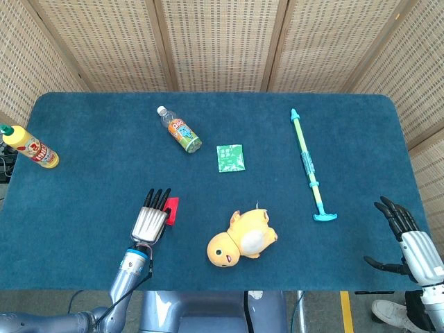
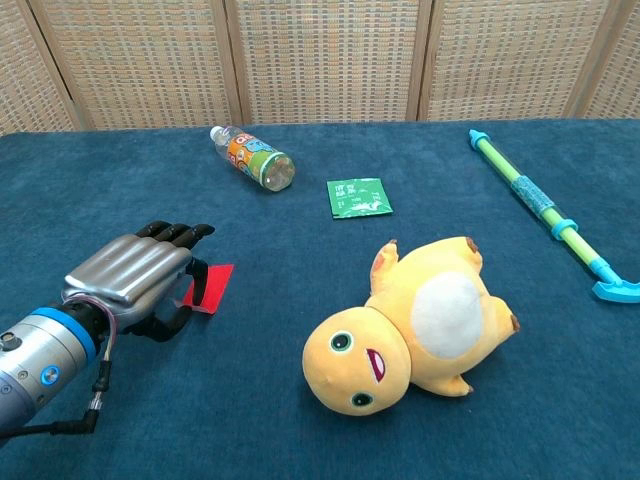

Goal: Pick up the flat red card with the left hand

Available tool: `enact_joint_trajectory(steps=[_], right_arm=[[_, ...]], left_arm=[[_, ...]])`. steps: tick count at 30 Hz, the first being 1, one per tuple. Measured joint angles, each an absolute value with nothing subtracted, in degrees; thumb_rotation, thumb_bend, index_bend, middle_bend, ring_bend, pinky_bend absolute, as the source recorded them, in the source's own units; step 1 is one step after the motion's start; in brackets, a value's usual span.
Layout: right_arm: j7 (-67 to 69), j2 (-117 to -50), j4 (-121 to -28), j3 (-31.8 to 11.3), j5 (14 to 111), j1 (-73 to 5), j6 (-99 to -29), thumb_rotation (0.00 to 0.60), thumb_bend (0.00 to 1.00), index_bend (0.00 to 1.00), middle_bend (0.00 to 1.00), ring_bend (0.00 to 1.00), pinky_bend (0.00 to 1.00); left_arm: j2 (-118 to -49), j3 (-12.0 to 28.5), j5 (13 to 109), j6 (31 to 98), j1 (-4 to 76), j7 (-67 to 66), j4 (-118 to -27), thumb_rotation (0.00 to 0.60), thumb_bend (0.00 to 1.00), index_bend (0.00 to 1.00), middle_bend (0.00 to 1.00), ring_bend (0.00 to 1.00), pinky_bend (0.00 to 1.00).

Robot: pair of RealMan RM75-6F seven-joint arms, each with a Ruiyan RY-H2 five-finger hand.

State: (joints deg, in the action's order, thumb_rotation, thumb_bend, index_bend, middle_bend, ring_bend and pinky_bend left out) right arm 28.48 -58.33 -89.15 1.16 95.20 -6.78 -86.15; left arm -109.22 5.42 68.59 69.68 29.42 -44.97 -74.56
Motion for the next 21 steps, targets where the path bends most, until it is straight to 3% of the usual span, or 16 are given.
enact_joint_trajectory(steps=[6, 21], right_arm=[[28.3, -58.4, -89.2, 1.2, 95.2, -6.8, -86.1, 0.6, 0.0, 0.0, 0.0, 0.0, 0.0], [28.4, -58.5, -89.0, 1.1, 94.8, -7.0, -85.5, 0.6, 0.0, 0.0, 0.0, 0.0, 0.0]], left_arm=[[-109.6, 5.5, 68.8, 69.9, 29.3, -44.6, -74.1, 0.6, 0.5, 0.63, 0.0, 0.0, 0.0], [-109.3, 7.6, 68.6, 69.3, 30.2, -43.8, -73.6, 0.6, 0.49, 0.62, 0.0, 0.0, 0.0]])
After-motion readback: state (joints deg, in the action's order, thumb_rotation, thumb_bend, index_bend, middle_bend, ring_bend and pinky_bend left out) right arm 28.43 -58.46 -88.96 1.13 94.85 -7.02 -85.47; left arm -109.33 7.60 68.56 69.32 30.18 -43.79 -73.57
